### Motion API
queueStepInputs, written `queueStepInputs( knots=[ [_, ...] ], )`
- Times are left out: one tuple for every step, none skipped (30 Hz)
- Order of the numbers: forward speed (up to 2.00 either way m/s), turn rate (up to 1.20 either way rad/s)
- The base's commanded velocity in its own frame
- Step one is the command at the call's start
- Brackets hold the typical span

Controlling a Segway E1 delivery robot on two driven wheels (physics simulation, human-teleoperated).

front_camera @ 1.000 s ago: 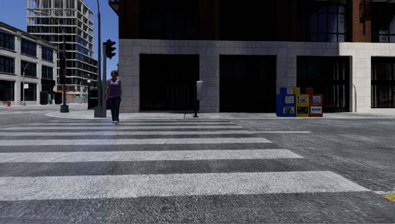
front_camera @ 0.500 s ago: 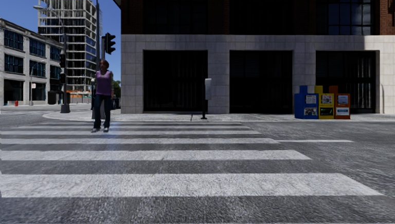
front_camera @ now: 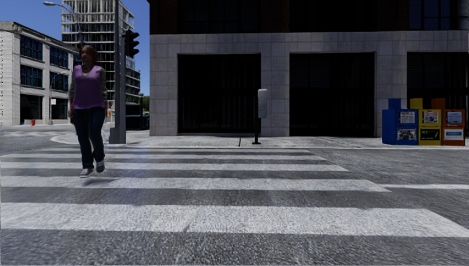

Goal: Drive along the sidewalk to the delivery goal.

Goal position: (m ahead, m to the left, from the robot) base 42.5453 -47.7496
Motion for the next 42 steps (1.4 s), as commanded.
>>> queueStepInputs(
  knots=[
    [2.0,0.34],
    [2.0,0.35],
    [2.0,0.38],
    [2.0,0.39],
    [2.0,0.39],
    [2.0,0.4],
    [2.0,0.41],
    [2.0,0.41],
    [2.0,0.41],
    [2.0,0.41],
    [2.0,0.41],
    [2.0,0.41],
    [2.0,0.41],
    [2.0,0.41],
    [2.0,0.41],
    [2.0,0.41],
    [2.0,0.41],
    [2.0,0.41],
    [2.0,0.41],
    [2.0,0.41],
    [2.0,0.41],
    [2.0,0.41],
    [2.0,0.41],
    [2.0,0.41],
    [2.0,0.41],
    [2.0,0.41],
    [2.0,0.41],
    [2.0,0.3],
    [2.0,0.3],
    [2.0,0.0],
    [2.0,0.0],
    [2.0,0.0],
    [2.0,0.0],
    [2.0,0.0],
    [2.0,0.0],
    [2.0,0.0],
    [2.0,0.0],
    [2.0,0.0],
    [2.0,0.0],
    [2.0,0.0],
    [2.0,0.0],
    [2.0,0.0]
  ],
)
